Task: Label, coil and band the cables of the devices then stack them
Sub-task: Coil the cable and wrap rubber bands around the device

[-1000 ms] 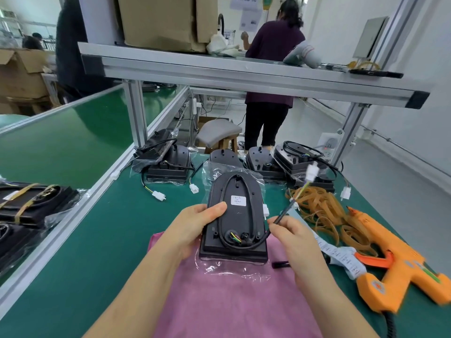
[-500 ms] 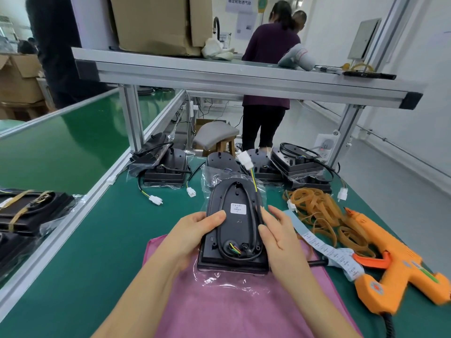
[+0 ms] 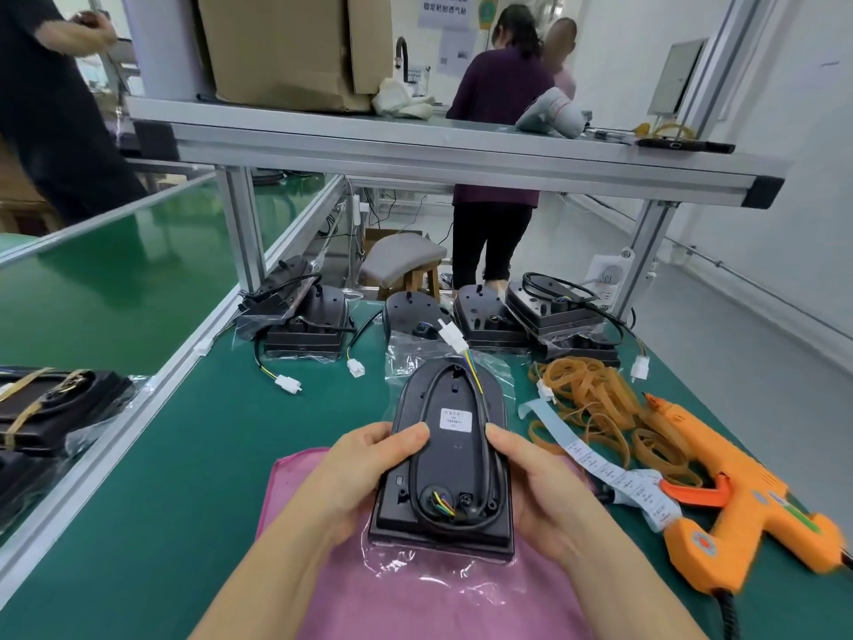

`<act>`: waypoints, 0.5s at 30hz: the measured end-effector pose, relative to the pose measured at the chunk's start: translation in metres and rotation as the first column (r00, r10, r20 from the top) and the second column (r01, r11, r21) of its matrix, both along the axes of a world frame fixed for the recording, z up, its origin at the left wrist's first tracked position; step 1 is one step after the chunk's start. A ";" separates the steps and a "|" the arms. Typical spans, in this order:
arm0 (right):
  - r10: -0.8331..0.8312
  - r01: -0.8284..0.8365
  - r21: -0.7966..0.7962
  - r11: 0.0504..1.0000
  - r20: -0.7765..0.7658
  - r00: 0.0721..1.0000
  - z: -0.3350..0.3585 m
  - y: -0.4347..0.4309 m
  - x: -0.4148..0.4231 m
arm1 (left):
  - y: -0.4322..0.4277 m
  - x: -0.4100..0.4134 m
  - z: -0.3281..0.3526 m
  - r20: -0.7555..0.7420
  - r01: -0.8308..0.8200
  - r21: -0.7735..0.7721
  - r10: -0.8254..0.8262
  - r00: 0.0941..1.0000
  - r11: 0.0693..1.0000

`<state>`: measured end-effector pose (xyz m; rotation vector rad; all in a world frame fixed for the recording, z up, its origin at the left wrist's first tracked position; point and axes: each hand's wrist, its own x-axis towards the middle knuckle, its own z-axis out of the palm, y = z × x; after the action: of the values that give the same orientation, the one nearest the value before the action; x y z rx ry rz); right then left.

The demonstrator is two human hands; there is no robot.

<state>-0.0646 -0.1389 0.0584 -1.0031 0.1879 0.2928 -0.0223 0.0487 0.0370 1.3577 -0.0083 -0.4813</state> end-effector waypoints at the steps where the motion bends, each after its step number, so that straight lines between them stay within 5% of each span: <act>1: 0.003 -0.003 -0.012 1.000 0.006 1.000 -0.003 -0.001 0.001 | 0.000 -0.001 0.001 -0.005 0.004 0.018 -0.004 1.000 1.000; 7: -0.086 0.081 -0.146 0.986 -0.032 0.996 -0.016 0.006 0.009 | 0.004 0.001 0.008 -0.032 0.083 0.139 -0.080 0.996 0.987; 10: -0.103 0.095 -0.145 0.985 -0.051 0.993 -0.022 0.010 0.013 | 0.009 0.008 0.014 0.005 0.152 0.320 -0.162 0.987 0.935; 15: -0.111 0.100 -0.170 0.980 -0.058 0.992 -0.030 0.008 0.016 | -0.004 0.024 0.024 0.220 -0.155 0.547 0.037 0.975 0.822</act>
<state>-0.0488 -0.1312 0.0286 -1.1452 0.3302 0.2160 0.0018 0.0447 0.0605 1.9791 0.0409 -0.2606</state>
